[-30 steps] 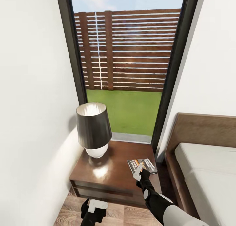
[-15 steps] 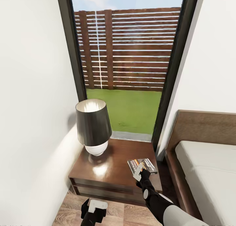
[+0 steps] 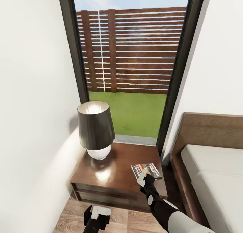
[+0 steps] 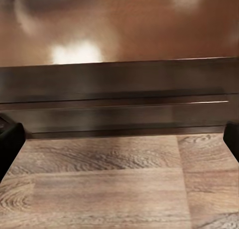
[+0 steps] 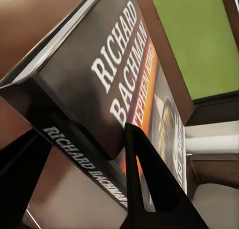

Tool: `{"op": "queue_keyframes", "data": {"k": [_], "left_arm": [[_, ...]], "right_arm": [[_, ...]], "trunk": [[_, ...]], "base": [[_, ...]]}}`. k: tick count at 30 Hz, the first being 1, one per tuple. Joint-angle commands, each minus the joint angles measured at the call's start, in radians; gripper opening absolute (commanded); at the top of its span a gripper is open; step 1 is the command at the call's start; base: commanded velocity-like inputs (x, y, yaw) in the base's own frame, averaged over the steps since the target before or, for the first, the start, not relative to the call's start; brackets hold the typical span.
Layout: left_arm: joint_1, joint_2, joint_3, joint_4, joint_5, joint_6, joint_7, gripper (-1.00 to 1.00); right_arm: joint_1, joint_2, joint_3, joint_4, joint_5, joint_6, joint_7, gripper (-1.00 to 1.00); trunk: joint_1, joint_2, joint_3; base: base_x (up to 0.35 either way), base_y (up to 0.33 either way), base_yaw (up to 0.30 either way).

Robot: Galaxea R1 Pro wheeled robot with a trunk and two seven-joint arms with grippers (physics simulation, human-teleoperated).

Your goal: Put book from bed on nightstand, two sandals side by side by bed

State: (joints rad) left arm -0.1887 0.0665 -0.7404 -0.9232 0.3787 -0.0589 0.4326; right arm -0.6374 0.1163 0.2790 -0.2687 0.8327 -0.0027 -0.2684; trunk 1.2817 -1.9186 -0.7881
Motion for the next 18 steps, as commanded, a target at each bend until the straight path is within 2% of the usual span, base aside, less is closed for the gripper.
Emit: {"op": "queue_keyframes", "data": {"k": [1, 5, 10, 18], "left_arm": [[-0.002, 0.001, -0.006, 0.000, 0.010, -0.006, 0.008, 1.00], [-0.002, 0.001, -0.007, 0.000, 0.011, -0.005, 0.008, 1.00], [-0.002, 0.001, -0.008, 0.000, 0.010, -0.008, 0.008, 1.00], [-0.002, 0.000, -0.010, 0.000, 0.009, -0.007, 0.008, 1.00]], "right_arm": [[-0.001, 0.000, 0.000, 0.002, 0.008, 0.000, -0.005, -1.00], [-0.001, 0.000, 0.000, 0.001, 0.008, 0.000, -0.005, -1.00], [-0.001, 0.000, 0.000, 0.002, 0.007, 0.000, -0.005, -1.00], [-0.001, 0.000, 0.000, 0.002, 0.008, 0.000, -0.005, -1.00]], "trunk": [[0.000, 0.000, -0.001], [0.000, 0.000, -0.001], [0.000, 0.000, -0.001], [0.031, -0.056, -0.026]], "base": [[0.177, 0.000, 0.000], [0.153, 0.000, 0.000], [0.032, 0.000, 0.000], [0.003, 0.000, 0.000]]}}
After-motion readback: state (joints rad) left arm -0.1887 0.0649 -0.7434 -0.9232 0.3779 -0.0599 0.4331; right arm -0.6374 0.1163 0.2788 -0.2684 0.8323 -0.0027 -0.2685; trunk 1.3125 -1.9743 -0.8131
